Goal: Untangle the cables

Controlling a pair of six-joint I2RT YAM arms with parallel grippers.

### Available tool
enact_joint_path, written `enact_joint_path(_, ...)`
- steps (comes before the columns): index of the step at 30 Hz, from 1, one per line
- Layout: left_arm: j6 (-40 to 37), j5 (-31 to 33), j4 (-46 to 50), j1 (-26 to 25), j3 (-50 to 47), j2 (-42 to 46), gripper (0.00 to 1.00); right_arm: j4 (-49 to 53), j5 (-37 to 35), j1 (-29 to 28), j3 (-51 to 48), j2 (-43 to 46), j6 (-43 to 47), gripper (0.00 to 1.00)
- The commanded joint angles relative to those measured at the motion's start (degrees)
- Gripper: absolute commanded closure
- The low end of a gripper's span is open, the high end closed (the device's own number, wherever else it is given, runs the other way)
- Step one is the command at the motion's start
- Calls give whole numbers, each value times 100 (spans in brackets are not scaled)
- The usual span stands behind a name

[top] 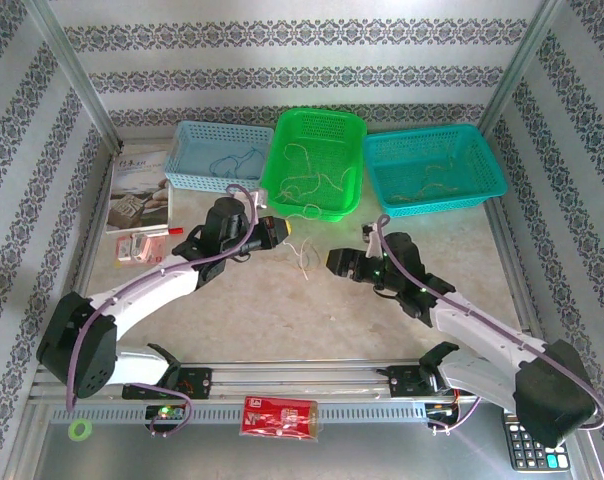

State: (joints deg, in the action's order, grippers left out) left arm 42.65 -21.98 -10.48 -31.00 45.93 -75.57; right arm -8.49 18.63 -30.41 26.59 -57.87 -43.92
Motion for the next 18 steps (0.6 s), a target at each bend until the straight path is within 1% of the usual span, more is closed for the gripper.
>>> enact_joint_path(1,387,27,-747,57,-146,189,100,-350,-407,140,179,57,-462,27)
enact_joint_path(6,735,27,-1241,55,-288,264,100,-751,-400,178,299,-163,-799,22)
enact_joint_path(14,856,-90,-1377,57,-184,275,100,-1015,331,14,512,-719,-536,22)
enact_joint_path(18,850,-112,-1368,59,-137,283,100,-1090,460,-189,532,-1006,-434,22)
